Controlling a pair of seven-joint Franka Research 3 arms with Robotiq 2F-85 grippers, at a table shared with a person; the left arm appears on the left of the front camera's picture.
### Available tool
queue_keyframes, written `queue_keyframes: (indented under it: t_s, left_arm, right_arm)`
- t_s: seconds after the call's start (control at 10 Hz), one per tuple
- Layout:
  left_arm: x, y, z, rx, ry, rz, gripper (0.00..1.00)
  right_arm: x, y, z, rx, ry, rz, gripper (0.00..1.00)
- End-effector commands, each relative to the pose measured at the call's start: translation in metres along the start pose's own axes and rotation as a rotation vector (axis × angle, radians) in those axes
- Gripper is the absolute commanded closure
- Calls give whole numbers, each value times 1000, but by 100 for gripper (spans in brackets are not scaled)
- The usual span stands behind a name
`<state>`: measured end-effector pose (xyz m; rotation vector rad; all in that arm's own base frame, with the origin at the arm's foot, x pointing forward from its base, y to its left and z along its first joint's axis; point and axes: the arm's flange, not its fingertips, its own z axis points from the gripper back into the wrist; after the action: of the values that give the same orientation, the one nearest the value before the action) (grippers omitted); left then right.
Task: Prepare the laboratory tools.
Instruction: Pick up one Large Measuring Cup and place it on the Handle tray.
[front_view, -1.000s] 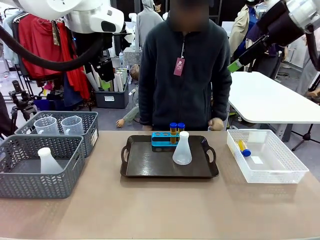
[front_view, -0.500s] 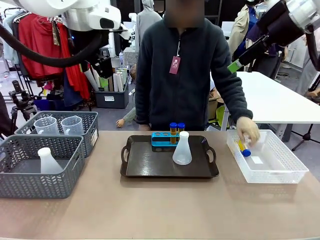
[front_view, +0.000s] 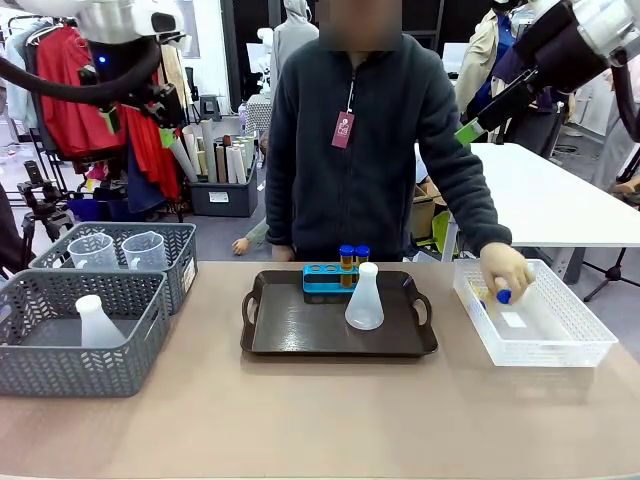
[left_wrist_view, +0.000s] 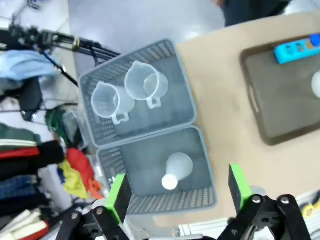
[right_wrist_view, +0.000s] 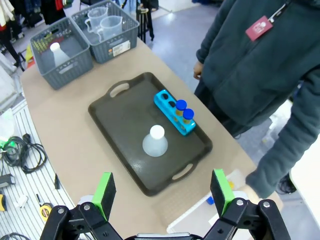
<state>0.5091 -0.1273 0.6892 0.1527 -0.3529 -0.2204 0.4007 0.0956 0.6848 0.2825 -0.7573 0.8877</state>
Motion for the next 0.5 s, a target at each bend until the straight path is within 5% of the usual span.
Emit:
queue_keyframes:
  t_s: [0.0, 0.4]
  left_arm:
    - [3, 19, -29, -44, 40, 110, 0]
    - [-2, 81, -98, -94, 46, 161, 0]
  right_arm:
    - [0, 0, 1, 0, -3, 1, 0]
    - [0, 0, 1, 0, -3, 1, 0]
